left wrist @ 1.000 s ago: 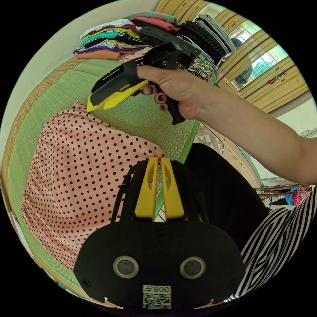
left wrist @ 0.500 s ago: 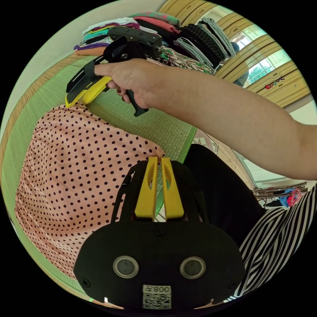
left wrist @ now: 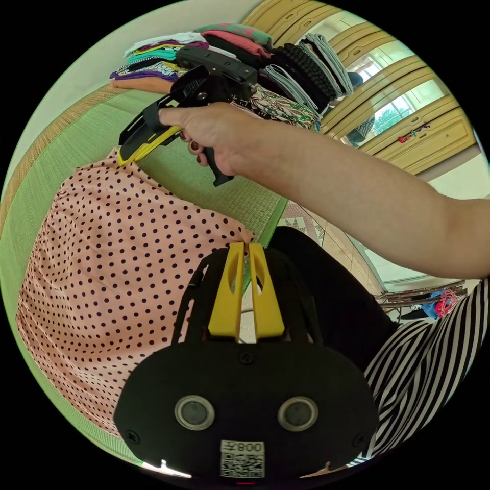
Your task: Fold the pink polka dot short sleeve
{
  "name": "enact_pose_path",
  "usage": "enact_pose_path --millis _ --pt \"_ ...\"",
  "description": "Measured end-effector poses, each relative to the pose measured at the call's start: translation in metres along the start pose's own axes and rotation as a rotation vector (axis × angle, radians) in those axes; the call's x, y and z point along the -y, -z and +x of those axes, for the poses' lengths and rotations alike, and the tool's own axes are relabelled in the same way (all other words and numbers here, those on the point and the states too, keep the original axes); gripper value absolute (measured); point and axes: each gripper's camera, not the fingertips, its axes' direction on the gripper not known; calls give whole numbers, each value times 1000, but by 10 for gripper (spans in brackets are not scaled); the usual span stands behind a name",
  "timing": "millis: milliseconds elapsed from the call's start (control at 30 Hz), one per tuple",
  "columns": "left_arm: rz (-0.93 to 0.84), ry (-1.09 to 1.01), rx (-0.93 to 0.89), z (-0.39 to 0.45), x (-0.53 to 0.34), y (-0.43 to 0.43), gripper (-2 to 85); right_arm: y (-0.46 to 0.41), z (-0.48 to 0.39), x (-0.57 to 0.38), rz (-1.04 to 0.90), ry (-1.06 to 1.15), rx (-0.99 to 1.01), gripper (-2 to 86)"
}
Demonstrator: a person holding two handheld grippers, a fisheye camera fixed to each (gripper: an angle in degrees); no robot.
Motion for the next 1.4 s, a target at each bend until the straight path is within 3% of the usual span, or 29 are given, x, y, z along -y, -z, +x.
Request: enact_pose_path --millis 367,567,1000,1233,1400 --pt "29 -24 -73 -9 -101 -30 14 33 7 -36 39 -80 36 7" --pt "137 39 -146 -47 -193 -15 13 47 -19 -36 69 -71 103 6" --pt "541 378 -229 -184 -534 51 12 15 -165 2 92 78 295 6" --pt "704 642 -223 -262 -744 17 12 -57 -255 32 10 157 266 6" --pt "742 761 -239 -302 -846 -26 12 -124 -312 50 -84 198 180 7"
